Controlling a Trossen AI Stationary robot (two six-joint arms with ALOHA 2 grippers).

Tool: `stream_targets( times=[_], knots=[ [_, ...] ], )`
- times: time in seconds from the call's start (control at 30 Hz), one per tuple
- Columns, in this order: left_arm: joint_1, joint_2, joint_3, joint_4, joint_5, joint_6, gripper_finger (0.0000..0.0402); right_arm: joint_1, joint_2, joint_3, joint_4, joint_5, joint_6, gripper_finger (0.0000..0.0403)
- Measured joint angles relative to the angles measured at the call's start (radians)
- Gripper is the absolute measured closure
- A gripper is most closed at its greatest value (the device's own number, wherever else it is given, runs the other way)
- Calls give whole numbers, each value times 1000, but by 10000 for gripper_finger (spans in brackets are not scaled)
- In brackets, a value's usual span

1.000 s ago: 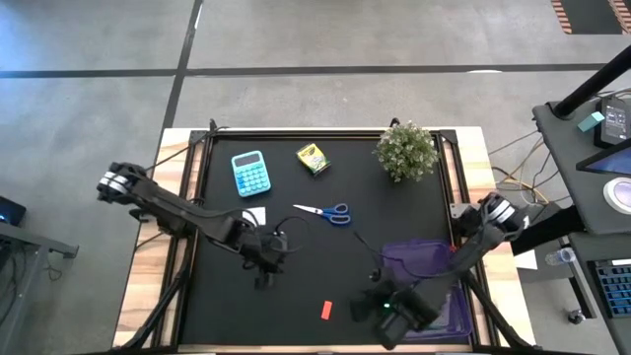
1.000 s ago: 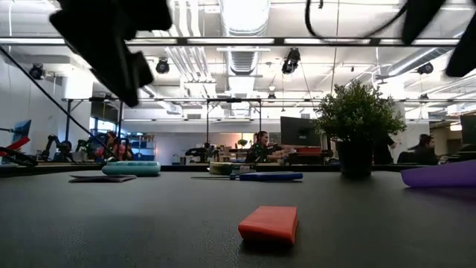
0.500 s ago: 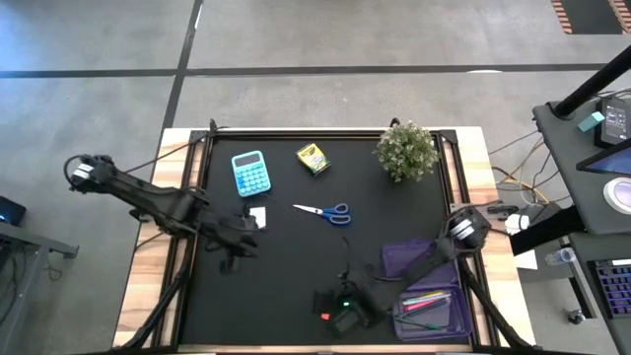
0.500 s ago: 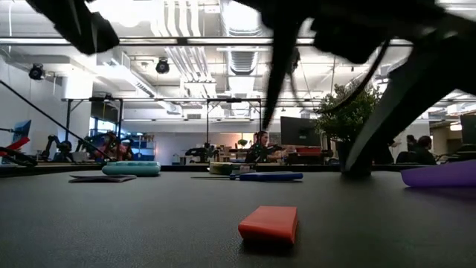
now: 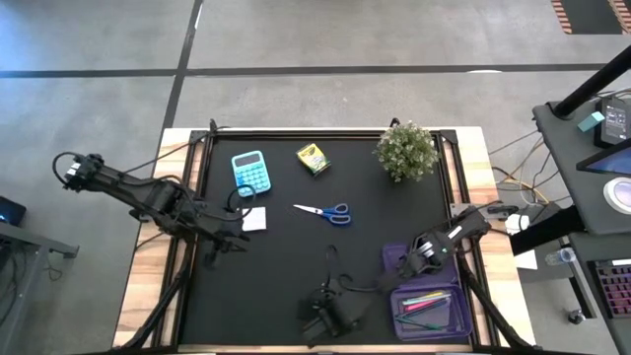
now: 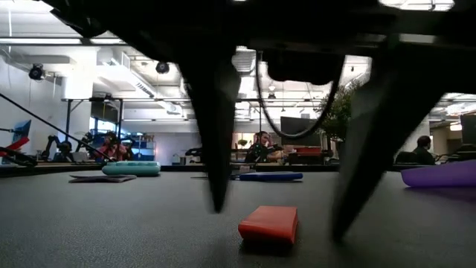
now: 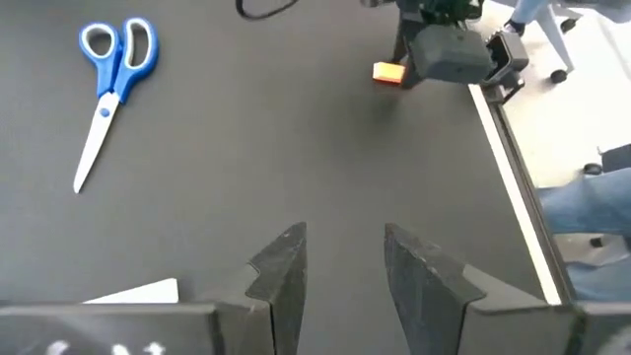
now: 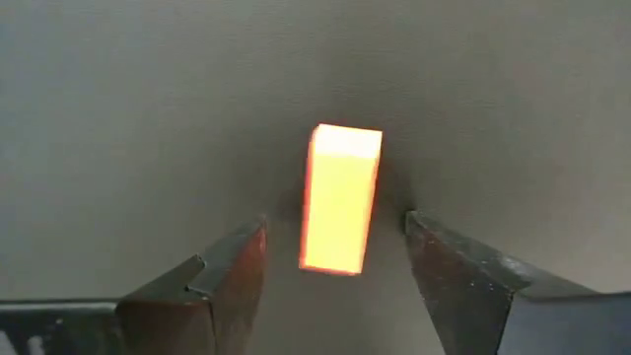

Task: Pack school essentials
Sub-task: Put the orange eraser into the supply box

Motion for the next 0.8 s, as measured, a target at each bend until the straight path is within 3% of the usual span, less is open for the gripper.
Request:
stream_targets(
  times=[0.1, 0.27, 0.63, 0.8],
  knots=[
    [0, -5, -1, -6, 0, 20, 283, -5, 48, 80, -56, -7, -1, 183],
    [0, -1, -2, -14, 0, 34, 283, -9, 58, 77, -76, -21, 0, 204],
    [0, 4, -4, -18, -19, 60, 283, -11, 63, 75, -128, -35, -4, 312],
    [0, 3, -4, -17, -27, 80, 283, -11, 60, 74, -130, -34, -45, 337]
  ],
)
